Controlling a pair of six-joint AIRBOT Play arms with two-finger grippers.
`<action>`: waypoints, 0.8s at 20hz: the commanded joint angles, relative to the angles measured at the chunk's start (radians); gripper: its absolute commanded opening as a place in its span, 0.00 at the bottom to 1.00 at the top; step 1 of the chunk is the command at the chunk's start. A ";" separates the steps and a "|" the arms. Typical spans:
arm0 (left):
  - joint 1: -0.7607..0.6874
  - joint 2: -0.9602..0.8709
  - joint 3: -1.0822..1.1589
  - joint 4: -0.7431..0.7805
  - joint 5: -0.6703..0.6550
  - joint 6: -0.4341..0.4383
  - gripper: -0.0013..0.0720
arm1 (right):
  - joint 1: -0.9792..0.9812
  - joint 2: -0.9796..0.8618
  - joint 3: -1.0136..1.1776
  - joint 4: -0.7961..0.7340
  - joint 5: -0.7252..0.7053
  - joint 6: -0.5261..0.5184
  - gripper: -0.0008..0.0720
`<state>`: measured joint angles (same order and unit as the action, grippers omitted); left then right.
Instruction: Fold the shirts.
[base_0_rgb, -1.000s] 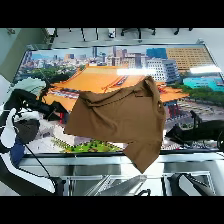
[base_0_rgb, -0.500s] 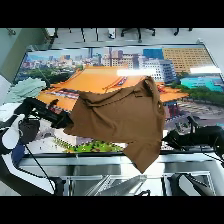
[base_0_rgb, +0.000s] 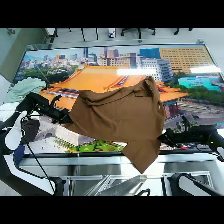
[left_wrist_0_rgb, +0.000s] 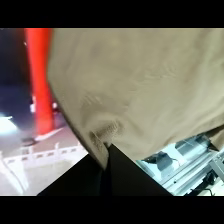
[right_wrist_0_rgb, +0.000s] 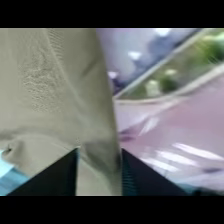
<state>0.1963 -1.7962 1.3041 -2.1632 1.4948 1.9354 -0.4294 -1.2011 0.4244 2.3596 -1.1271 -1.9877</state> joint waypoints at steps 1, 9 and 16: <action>-0.022 -0.032 0.047 -0.010 0.060 0.001 0.04 | 0.086 -0.091 -0.001 0.049 0.045 -0.043 0.34; -0.031 0.245 0.164 -0.305 0.063 0.040 0.04 | 0.085 0.267 0.480 0.106 -0.132 0.014 0.04; -0.020 1.058 0.436 -0.234 -0.391 -0.107 0.04 | -0.056 0.493 1.458 0.040 -0.105 0.019 0.04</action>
<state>0.1745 -1.0138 1.6386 -2.4611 1.2999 1.9060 -0.4511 -0.7708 1.5452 2.4481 -1.2591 -1.9778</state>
